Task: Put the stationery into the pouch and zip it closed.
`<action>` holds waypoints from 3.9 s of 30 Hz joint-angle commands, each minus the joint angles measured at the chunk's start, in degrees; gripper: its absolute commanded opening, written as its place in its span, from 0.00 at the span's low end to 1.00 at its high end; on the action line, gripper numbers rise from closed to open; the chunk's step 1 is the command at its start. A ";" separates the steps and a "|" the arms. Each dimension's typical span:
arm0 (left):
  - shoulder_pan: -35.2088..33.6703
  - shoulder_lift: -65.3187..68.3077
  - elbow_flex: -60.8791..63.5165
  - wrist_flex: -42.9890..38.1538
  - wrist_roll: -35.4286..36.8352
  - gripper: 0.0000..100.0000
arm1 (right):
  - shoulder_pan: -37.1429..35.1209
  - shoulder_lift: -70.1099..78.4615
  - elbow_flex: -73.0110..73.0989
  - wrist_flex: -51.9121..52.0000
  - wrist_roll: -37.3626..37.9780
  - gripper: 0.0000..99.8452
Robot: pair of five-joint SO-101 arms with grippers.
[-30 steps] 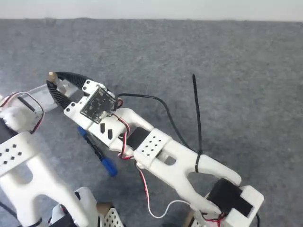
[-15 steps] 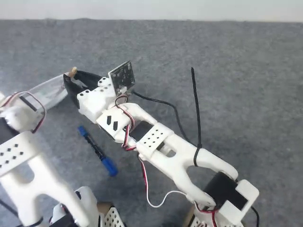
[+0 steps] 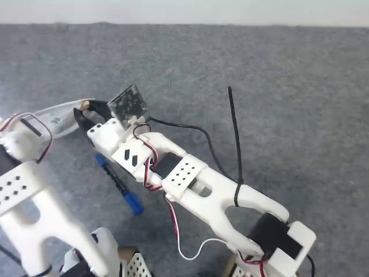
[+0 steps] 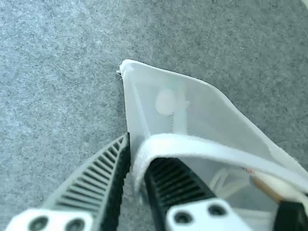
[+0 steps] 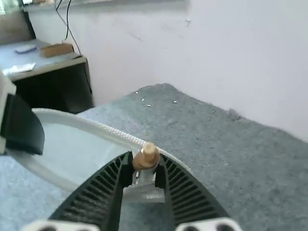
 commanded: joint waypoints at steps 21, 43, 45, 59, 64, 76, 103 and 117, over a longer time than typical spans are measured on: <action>-0.18 -1.76 -0.75 -1.76 -0.18 0.01 | -0.75 6.99 -5.54 3.56 12.48 0.27; -0.18 -1.67 -0.75 -1.93 -0.18 0.01 | 1.54 -19.82 1.76 23.69 12.22 0.26; -0.09 -1.49 -0.75 -1.93 -0.18 0.01 | 0.66 -22.55 1.85 29.05 12.22 0.26; -9.32 -1.85 -2.15 -3.16 0.35 0.01 | -5.58 -15.25 1.67 37.23 12.13 0.26; -13.27 -1.85 -2.68 -3.16 2.11 0.01 | -7.78 -11.03 1.41 36.88 12.22 0.26; -19.69 -1.93 -3.56 -4.40 4.57 0.01 | -7.96 0.48 -5.71 37.41 12.22 0.26; -23.91 -1.93 -4.70 -4.31 6.51 0.01 | -6.81 29.93 -37.45 54.99 12.13 0.25; -23.82 -1.93 -4.62 -4.31 6.42 0.01 | -6.20 33.80 -38.59 49.36 12.48 0.19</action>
